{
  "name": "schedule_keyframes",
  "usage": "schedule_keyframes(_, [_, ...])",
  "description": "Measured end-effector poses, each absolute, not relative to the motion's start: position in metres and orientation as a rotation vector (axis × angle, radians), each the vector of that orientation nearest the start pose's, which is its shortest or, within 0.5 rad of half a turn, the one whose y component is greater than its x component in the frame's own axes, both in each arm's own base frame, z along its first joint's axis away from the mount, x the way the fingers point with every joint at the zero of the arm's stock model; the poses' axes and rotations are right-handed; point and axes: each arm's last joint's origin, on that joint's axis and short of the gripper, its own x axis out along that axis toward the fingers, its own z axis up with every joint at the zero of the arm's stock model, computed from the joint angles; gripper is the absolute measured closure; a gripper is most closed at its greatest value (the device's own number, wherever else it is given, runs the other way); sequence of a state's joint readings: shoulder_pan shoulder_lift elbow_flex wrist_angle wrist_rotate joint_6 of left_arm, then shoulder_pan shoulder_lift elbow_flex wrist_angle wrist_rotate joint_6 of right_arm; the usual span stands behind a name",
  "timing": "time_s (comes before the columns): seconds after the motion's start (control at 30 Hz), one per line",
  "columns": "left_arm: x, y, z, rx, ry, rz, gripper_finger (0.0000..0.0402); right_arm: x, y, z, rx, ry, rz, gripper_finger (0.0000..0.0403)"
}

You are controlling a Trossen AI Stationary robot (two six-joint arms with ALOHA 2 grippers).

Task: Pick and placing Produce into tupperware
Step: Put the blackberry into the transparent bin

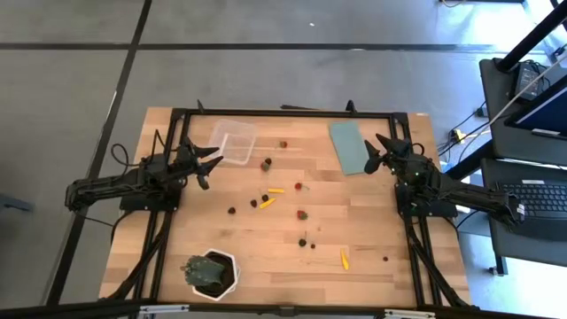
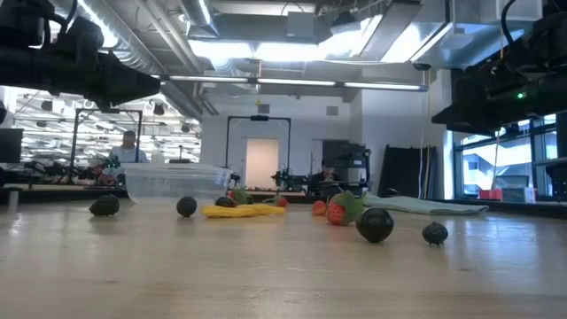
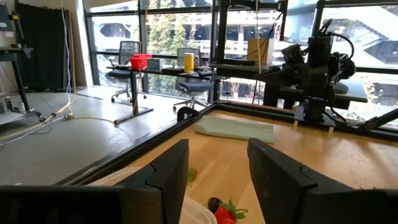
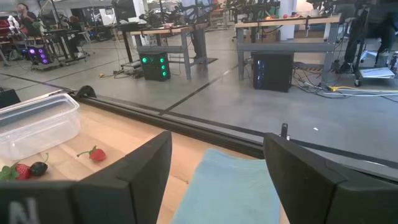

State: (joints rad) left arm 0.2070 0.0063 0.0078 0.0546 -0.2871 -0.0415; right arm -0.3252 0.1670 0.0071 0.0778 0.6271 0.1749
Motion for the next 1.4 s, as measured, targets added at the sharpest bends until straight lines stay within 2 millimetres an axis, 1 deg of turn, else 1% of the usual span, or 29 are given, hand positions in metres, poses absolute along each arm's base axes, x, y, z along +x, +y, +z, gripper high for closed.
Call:
schedule_keyframes(0.3, [0.0925,0.0278,0.1710,-0.043,-0.067,0.493,0.0252,0.0912,-0.0487,0.1601,0.149,0.001,-0.957,0.0148])
schedule_keyframes(0.63, [0.0925,0.0278,0.1710,-0.043,-0.067,0.493,0.0242,0.0912,-0.0487,0.1601,0.149,0.001,-0.957,0.0148])
schedule_keyframes(0.97, [0.0925,0.0278,0.1710,-0.043,-0.067,0.493,0.0252,0.0912,-0.0487,0.1601,0.148,0.001,-0.957,0.0148])
schedule_keyframes(1.3, [0.0925,0.0278,0.1710,-0.043,-0.067,0.493,0.0242,0.0912,-0.0487,0.1601,0.150,0.001,-0.956,0.0148])
schedule_keyframes(1.4, [0.0925,0.0278,0.1710,-0.043,-0.067,0.493,0.0245,0.0912,-0.0487,0.1600,0.181,-0.016,-0.957,0.0148])
